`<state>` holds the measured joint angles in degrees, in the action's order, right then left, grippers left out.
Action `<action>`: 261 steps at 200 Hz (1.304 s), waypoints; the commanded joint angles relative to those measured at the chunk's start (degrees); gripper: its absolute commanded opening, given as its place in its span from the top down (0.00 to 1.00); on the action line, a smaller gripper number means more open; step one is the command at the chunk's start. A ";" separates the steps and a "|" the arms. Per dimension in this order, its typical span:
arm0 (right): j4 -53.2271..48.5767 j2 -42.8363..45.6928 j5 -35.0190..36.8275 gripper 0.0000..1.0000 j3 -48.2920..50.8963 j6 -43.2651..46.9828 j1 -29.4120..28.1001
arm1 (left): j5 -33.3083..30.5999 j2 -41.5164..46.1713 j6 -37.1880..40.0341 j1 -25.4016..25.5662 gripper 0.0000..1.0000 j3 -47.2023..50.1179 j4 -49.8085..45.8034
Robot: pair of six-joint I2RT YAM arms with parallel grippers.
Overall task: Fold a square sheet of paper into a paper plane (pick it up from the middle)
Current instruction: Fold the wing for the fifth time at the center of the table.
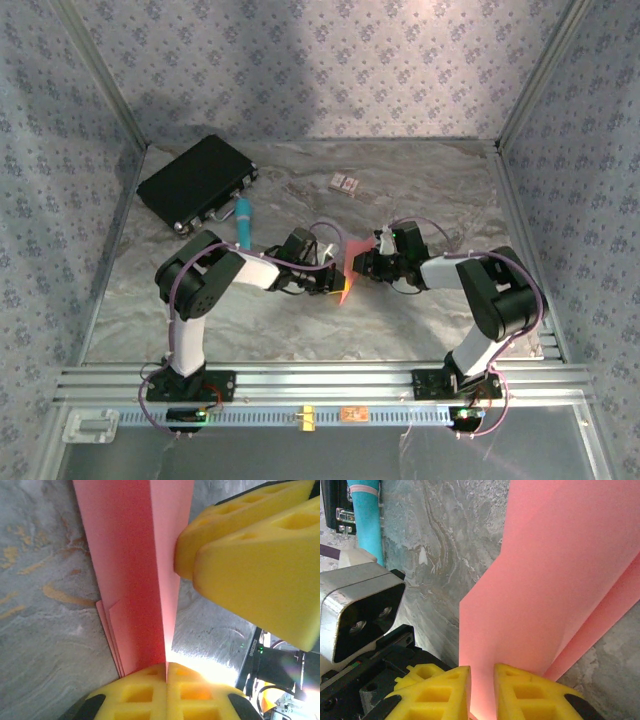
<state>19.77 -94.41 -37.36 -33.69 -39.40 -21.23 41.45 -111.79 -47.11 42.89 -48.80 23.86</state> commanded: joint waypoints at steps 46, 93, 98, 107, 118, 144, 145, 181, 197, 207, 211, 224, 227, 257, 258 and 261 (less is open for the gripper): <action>0.83 -0.21 -1.85 0.79 -1.45 0.46 -0.25 | -0.93 -2.65 0.22 -0.68 1.00 -0.42 -4.04; -0.69 -0.38 -1.49 0.80 -2.50 1.15 -1.09 | -0.82 -2.82 0.26 -0.76 1.00 -0.69 -4.55; -0.70 -0.68 -1.60 0.80 -2.65 1.16 -1.08 | -0.80 -2.78 0.27 -0.76 1.00 -0.69 -4.66; -0.69 -1.11 -1.78 0.80 -2.83 1.16 -1.10 | -0.86 -2.91 0.18 -0.76 1.00 -0.72 -4.69; -0.92 -1.58 -1.24 0.80 -3.11 1.17 -1.08 | -0.92 -2.91 0.27 -0.77 1.00 -0.77 -4.95; -1.66 -2.02 0.61 0.80 -3.11 1.26 -0.63 | -0.88 -2.82 0.26 -0.83 1.00 -0.67 -5.30; -1.66 -2.06 0.66 0.80 -3.08 1.25 -0.60 | -0.91 -2.82 0.26 -0.86 1.00 -0.68 -5.31; -1.66 -2.56 1.04 0.80 -3.15 1.51 -0.57 | -0.94 -2.81 0.22 -0.99 1.00 -0.66 -5.90; -1.50 -2.96 1.52 0.80 -3.04 1.45 -0.49 | -0.83 -3.08 0.18 -0.97 1.00 -0.74 -5.97; -1.19 -3.18 1.55 0.80 -2.90 1.28 -0.48 | -0.75 -3.15 0.17 -1.02 1.00 -0.85 -6.07; -1.07 -3.27 1.52 0.80 -2.85 1.21 -0.50 | -0.72 -3.17 0.13 -1.00 1.00 -0.80 -6.08; -0.66 -3.47 1.85 0.80 -2.78 1.08 -0.51 | -0.76 -3.16 0.24 -0.99 1.00 -0.82 -6.28; -0.69 -3.56 1.87 0.80 -2.78 1.08 -0.49 | -0.76 -3.16 0.22 -1.04 1.00 -0.82 -6.30; -0.52 -4.61 1.79 0.80 -2.81 1.09 -0.43 | -1.02 -3.35 0.67 -1.07 1.00 -1.13 -7.55; -0.52 -4.67 1.87 0.80 -2.80 1.09 -0.41 | -1.02 -3.35 0.69 -1.06 1.00 -1.13 -7.53; -0.52 -4.72 1.87 0.80 -2.78 1.15 -0.42 | -1.10 -3.42 0.70 -1.06 1.00 -1.13 -7.52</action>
<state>19.73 -97.69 -36.71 -35.83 -39.33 -22.00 43.09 -112.62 -47.24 42.39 -50.19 21.65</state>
